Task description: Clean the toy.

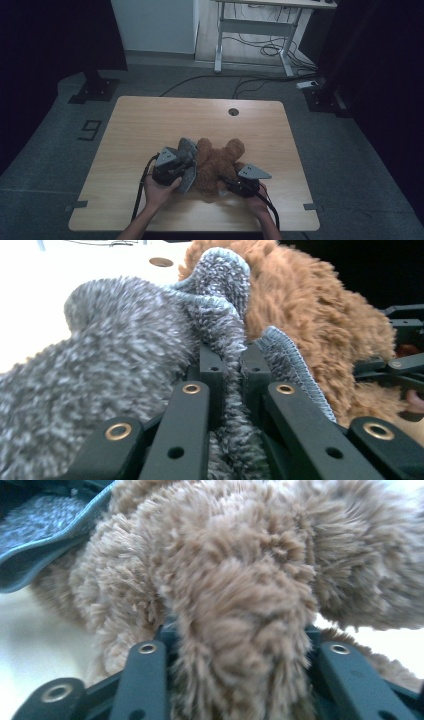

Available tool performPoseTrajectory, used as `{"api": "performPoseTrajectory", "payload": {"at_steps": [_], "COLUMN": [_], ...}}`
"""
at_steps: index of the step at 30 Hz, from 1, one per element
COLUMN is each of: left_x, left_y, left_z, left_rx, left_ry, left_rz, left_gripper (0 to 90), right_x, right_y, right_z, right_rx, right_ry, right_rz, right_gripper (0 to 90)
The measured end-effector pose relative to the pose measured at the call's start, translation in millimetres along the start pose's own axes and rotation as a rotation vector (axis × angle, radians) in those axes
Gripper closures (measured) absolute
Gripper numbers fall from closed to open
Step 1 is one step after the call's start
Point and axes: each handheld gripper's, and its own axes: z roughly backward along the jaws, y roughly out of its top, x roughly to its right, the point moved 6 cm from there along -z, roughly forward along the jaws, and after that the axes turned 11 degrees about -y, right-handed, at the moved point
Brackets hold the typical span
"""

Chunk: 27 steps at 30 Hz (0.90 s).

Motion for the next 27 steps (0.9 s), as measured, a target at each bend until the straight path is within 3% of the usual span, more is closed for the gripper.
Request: {"api": "performPoseTrajectory", "payload": {"at_steps": [5,8,11,15,19,23,27], "left_x": [-15.8,-19.8,-13.8,-0.4,19.9,52.7,76.8], "left_y": [15.0,15.2,11.6,13.6,33.9,63.4,81.0], "left_z": [-8.3,-12.3,-11.8,-7.3,-7.9,-26.5,-58.5], "left_rx": [0.009,0.002,-0.004,-0.001,0.014,0.008,-0.035], "left_ry": [0.026,0.024,0.016,-0.008,-0.039,-0.072,-0.085], "left_rz": [0.017,0.023,0.002,0.003,-0.036,-0.117,-0.160], "left_gripper": [84.1,84.0,83.8,83.2,83.1,82.8,82.3], "right_x": [9.8,14.3,14.0,9.8,6.7,4.7,2.7], "right_y": [18.1,16.6,8.8,-3.3,-9.7,-12.1,-14.6], "right_z": [-18.1,-25.4,-21.7,-10.6,-5.2,-3.2,-1.1], "right_rx": [0.066,0.074,0.071,0.059,0.051,0.051,0.057], "right_ry": [-0.085,-0.098,-0.087,-0.057,-0.034,-0.035,-0.042], "right_rz": [0.075,0.100,0.100,0.108,0.097,0.100,0.120], "right_gripper": [59.4,59.3,59.1,58.8,58.6,58.6,58.7]}}
